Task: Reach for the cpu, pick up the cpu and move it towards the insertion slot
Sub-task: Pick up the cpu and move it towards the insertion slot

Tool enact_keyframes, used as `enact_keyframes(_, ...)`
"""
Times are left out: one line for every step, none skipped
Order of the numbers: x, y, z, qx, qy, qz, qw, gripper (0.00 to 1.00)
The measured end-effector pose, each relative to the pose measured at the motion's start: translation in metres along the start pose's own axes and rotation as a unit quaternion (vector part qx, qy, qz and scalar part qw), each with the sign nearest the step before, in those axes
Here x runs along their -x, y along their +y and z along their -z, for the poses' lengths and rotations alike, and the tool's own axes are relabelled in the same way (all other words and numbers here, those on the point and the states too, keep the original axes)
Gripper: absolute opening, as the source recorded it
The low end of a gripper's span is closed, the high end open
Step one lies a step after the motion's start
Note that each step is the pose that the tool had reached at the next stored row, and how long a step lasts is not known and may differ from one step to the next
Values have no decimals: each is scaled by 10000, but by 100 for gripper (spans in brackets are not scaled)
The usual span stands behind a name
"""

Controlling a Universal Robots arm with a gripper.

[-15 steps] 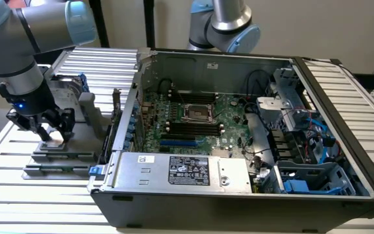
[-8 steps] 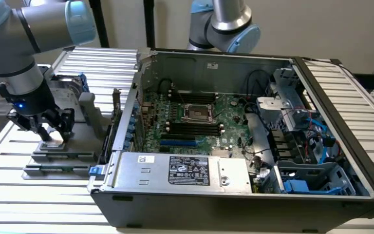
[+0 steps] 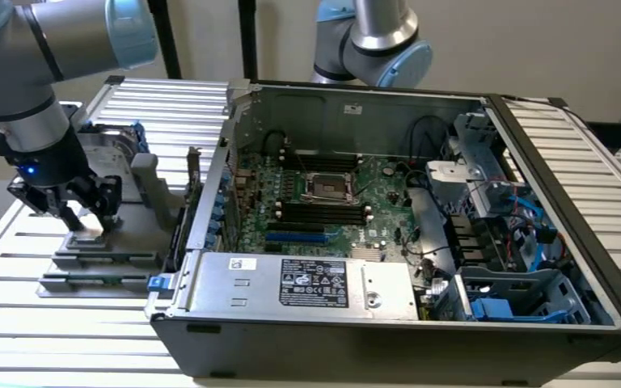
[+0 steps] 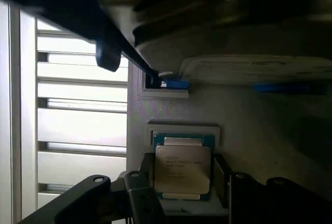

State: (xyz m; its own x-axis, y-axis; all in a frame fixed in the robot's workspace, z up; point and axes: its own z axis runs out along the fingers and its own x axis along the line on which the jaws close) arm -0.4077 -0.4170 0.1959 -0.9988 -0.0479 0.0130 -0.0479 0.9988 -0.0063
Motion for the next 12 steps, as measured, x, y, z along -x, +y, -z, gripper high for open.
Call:
enact_keyframes(0,0,35,0,1,0,10000,55)
enact_keyframes(-1,0,75,0,3,0,10000,55)
enact_keyframes(-1,-1,119,0,5,1,10000,55)
enact_keyframes(-1,-1,162,1,7,1,10000,55)
enact_keyframes(-1,-1,212,1,12,1,10000,55)
enact_keyframes(-1,-2,257,0,16,1,10000,55)
enact_keyframes(0,-2,302,1,19,1,10000,55)
enact_keyframes(1,-2,346,1,22,1,10000,55)
enact_keyframes(3,-3,391,1,26,0,10000,55)
enact_keyframes(6,-3,436,2,30,1,10000,55)
enact_keyframes(10,-4,481,2,33,1,10000,55)
enact_keyframes(13,-5,526,2,38,1,10000,55)
